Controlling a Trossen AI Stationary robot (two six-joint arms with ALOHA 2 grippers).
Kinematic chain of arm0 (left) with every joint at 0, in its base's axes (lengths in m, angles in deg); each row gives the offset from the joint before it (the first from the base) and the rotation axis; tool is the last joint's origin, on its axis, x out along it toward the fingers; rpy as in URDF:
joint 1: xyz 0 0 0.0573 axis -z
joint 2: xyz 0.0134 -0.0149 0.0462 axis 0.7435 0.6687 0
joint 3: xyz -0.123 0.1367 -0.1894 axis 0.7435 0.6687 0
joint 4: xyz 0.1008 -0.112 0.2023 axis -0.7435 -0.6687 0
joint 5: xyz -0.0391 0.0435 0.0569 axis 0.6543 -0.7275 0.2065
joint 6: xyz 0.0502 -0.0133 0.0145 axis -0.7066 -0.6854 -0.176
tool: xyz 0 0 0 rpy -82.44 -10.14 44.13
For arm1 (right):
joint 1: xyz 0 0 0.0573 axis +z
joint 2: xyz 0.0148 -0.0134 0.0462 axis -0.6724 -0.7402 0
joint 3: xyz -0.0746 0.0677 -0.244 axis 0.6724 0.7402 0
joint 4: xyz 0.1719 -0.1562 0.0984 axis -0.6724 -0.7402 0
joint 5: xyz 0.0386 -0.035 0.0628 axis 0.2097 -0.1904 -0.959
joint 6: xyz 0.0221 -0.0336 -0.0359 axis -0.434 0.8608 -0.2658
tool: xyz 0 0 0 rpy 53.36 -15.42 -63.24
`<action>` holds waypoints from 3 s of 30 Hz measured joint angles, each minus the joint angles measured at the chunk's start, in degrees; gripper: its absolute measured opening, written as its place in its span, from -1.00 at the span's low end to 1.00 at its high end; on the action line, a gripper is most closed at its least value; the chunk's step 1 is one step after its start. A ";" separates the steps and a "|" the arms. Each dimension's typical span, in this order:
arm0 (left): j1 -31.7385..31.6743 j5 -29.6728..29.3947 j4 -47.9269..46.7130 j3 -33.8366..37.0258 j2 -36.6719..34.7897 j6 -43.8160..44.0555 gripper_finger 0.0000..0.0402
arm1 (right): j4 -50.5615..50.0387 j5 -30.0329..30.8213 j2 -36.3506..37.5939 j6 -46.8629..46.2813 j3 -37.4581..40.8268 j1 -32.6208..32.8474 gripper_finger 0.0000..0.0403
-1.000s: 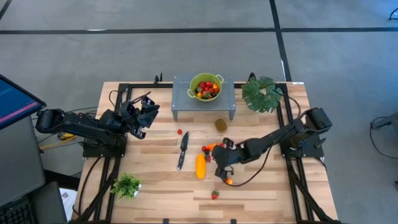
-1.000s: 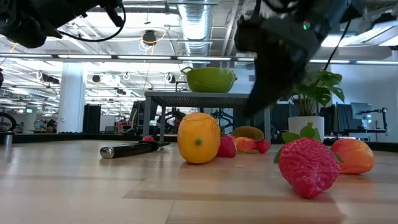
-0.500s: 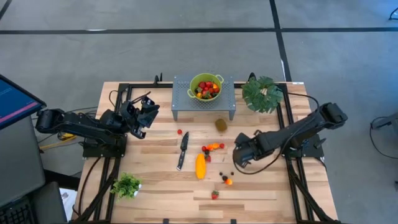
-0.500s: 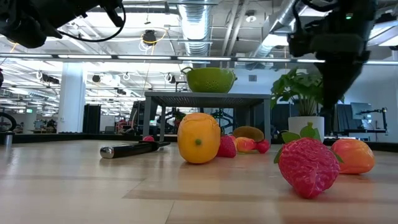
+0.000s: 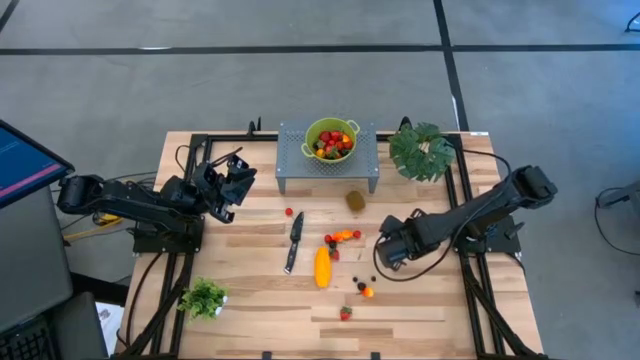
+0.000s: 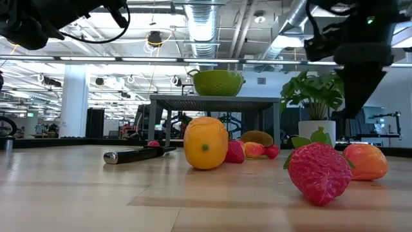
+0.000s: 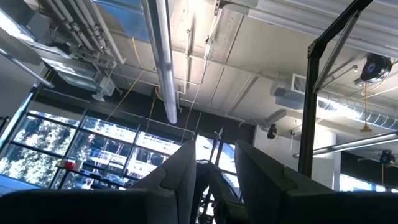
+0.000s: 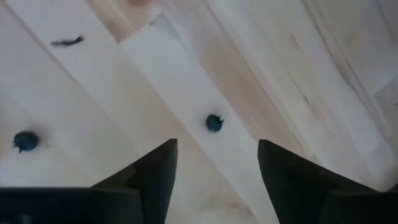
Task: Pick & Place Fruit
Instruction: Put the blueberry into the green strainer bowl on the shelf
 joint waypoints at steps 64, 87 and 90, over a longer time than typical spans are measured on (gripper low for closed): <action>0.01 0.03 0.01 0.00 0.00 0.00 -0.47 | 27.31 -3.25 0.10 11.42 17.55 -6.71 -0.90; -0.01 0.17 0.01 0.00 0.00 0.00 -0.47 | 25.41 -5.92 0.26 10.12 17.49 -8.91 -0.21; 0.01 0.09 0.01 0.00 0.00 0.00 -0.47 | 24.21 -6.07 0.24 8.19 17.41 -8.49 -0.13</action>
